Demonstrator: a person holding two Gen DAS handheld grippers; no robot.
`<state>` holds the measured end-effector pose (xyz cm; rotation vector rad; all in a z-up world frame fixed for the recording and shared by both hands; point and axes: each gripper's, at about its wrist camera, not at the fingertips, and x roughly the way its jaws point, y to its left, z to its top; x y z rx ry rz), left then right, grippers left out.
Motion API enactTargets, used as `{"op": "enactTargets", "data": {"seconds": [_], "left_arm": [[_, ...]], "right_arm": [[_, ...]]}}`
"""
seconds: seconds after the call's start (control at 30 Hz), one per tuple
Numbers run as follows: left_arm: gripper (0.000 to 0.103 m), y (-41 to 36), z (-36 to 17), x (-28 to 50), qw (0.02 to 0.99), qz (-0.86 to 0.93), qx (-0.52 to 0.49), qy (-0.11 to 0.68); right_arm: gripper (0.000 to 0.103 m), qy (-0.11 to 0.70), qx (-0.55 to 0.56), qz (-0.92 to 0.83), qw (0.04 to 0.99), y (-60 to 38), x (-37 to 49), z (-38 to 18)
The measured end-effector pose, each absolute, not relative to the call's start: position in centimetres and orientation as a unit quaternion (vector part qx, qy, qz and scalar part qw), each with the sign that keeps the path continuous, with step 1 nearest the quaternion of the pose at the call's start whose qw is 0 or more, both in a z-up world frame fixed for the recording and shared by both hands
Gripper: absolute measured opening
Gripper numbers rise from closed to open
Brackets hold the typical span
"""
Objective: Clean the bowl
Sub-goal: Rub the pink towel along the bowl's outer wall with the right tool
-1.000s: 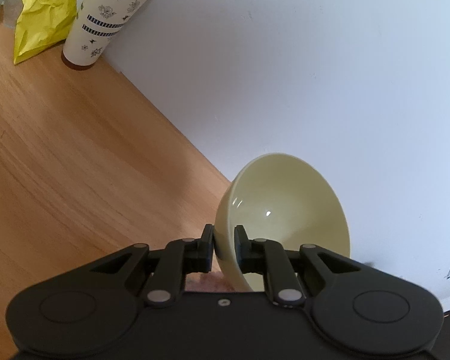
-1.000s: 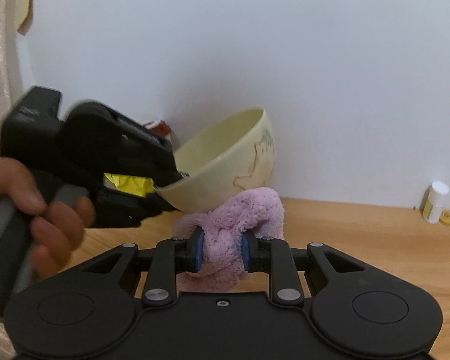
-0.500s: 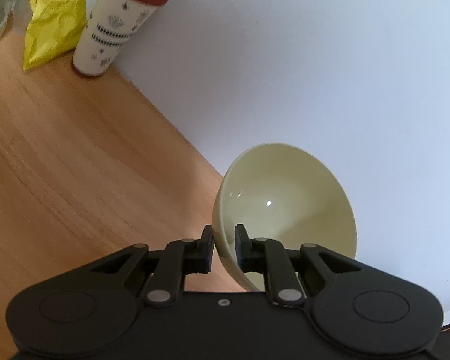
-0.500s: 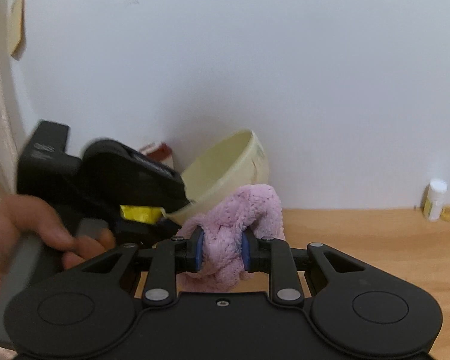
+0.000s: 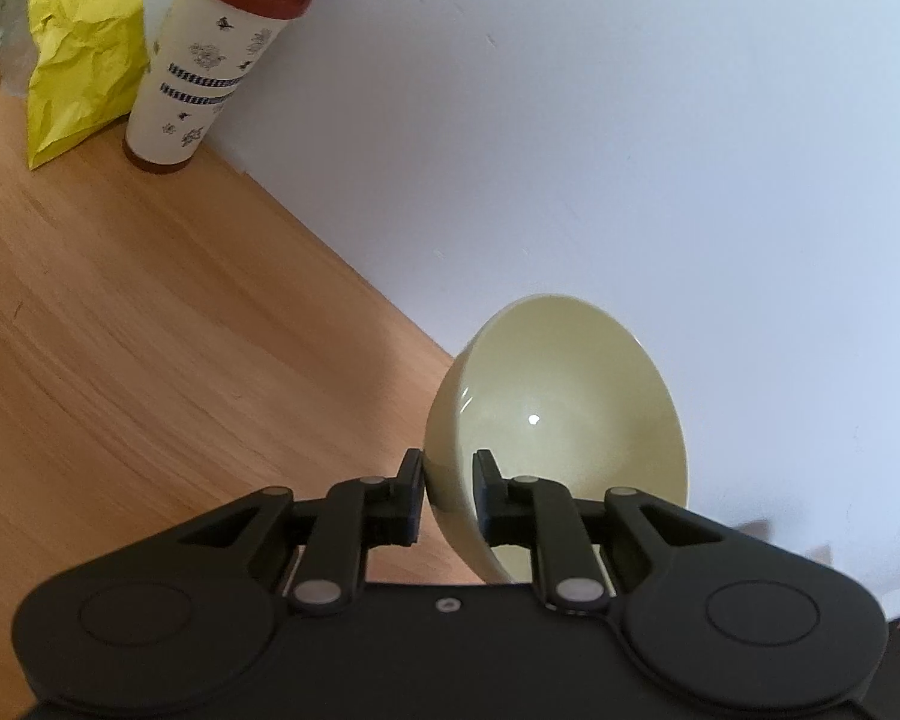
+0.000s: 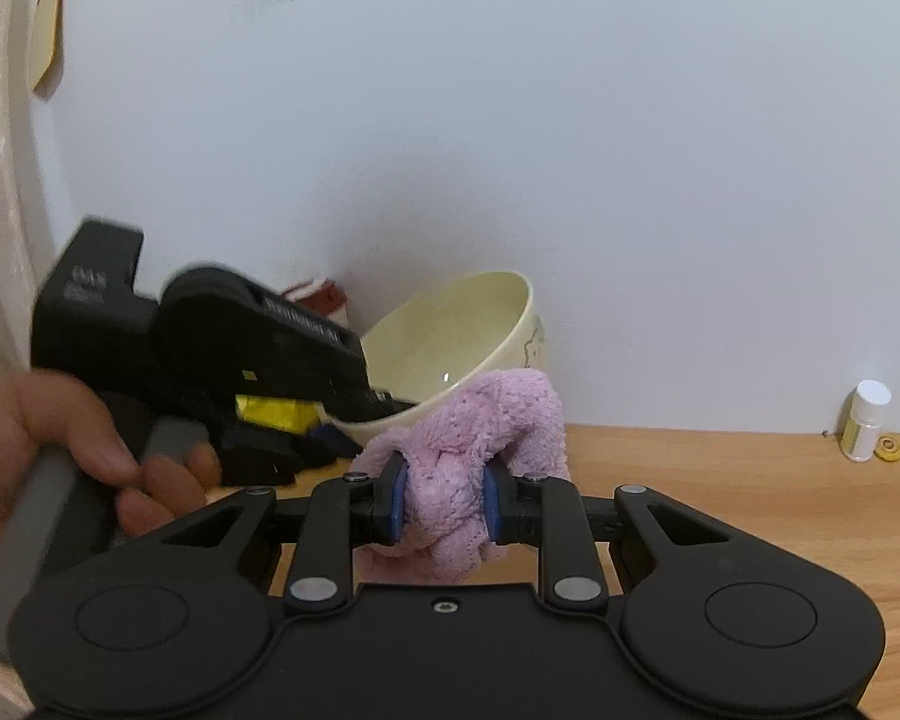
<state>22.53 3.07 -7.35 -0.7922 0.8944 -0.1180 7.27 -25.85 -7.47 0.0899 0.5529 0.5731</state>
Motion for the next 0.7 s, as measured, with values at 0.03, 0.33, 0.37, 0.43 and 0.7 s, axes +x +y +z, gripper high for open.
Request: {"op": "enactTargets", "data": {"seconds": [0.03,0.33,0.37,0.43,0.7], "left_arm": [[0.015,3.0,-7.6,22.5,0.822,-0.057,-0.374,0.426],[0.015,2.4,-8.7,21.9,0.804,-0.071,-0.379,0.453],[0.015,2.4,-8.7,21.7,0.803,-0.074,-0.377,0.455],[0.015,2.2,-8.7,21.5,0.802,-0.081,-0.374,0.459],[0.014,1.9,-8.9,21.2,0.805,-0.099,-0.339,0.477]], "right_arm": [[0.028,0.272,0.039,0.282,0.919,-25.8,7.4,-7.8],[0.028,0.310,0.027,0.281,0.908,-25.9,8.9,-9.4],[0.028,0.314,0.024,0.282,0.906,-25.8,9.2,-9.4],[0.027,0.317,0.024,0.284,0.905,-26.2,9.4,-9.6],[0.027,0.321,-0.009,0.304,0.897,-27.6,9.9,-9.5]]}}
